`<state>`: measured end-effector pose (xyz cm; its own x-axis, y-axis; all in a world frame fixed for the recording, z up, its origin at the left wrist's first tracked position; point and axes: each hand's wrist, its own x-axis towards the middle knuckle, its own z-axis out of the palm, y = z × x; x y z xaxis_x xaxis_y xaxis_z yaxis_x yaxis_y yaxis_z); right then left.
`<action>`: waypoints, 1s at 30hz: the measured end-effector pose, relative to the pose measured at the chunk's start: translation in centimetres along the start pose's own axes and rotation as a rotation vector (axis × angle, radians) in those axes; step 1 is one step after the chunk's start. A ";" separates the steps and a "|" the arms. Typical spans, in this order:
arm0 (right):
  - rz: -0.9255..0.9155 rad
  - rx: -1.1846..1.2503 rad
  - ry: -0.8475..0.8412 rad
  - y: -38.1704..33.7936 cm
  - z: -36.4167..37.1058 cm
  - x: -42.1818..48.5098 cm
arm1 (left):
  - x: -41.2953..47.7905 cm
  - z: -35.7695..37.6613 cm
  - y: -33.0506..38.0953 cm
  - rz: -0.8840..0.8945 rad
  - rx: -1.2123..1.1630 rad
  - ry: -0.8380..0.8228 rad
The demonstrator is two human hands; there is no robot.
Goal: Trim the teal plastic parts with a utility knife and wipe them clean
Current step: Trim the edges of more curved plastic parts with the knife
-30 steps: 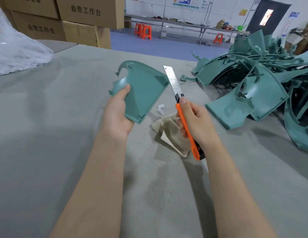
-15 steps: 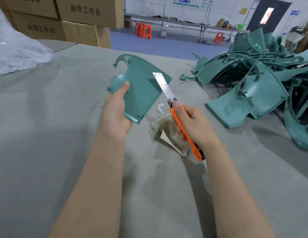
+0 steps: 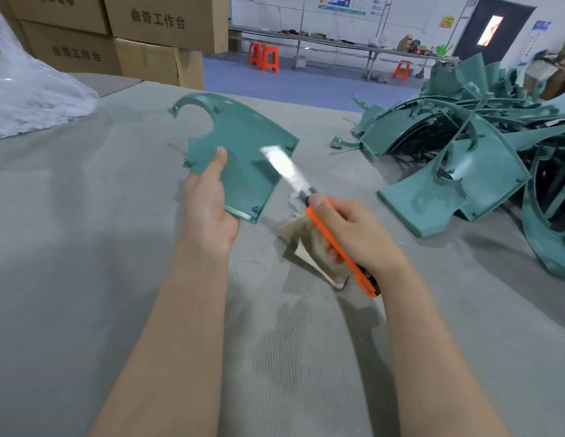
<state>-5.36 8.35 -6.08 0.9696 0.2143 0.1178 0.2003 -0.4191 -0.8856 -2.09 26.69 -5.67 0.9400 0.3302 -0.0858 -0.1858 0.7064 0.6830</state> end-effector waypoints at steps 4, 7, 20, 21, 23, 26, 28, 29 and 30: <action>0.015 0.033 0.235 0.6 -0.8 0.5 | -0.3 0.2 -0.1 0.039 0.032 -0.016; 0.019 0.038 0.253 0.9 -0.7 0.6 | -0.5 0.4 -0.1 0.054 0.051 -0.047; 0.060 0.001 0.035 0.8 0.2 0.3 | -1.0 0.5 0.3 0.058 0.019 -0.050; 0.047 -0.021 0.011 0.8 0.2 0.4 | -1.0 0.6 0.3 0.063 0.016 -0.047; 0.029 -0.047 -0.053 0.7 0.3 0.2 | -1.1 0.6 0.4 0.077 0.012 -0.038; 0.058 -0.044 -0.194 0.6 0.4 -0.1 | -1.1 0.7 0.5 0.110 0.031 0.009; 0.086 -0.042 -0.273 0.4 0.2 -0.3 | -1.1 0.7 0.6 0.136 0.039 0.031; 0.079 -0.042 -0.278 0.3 0.0 -0.3 | -1.0 0.6 0.6 0.146 0.043 0.035; 0.058 -0.045 -0.247 0.1 -0.2 -0.3 | -1.0 0.6 0.6 0.156 0.052 0.037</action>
<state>-5.61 8.08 -6.16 0.9171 0.3954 -0.0513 0.1564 -0.4749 -0.8660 -3.02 26.41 -4.73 0.8894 0.4571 -0.0016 -0.3131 0.6119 0.7263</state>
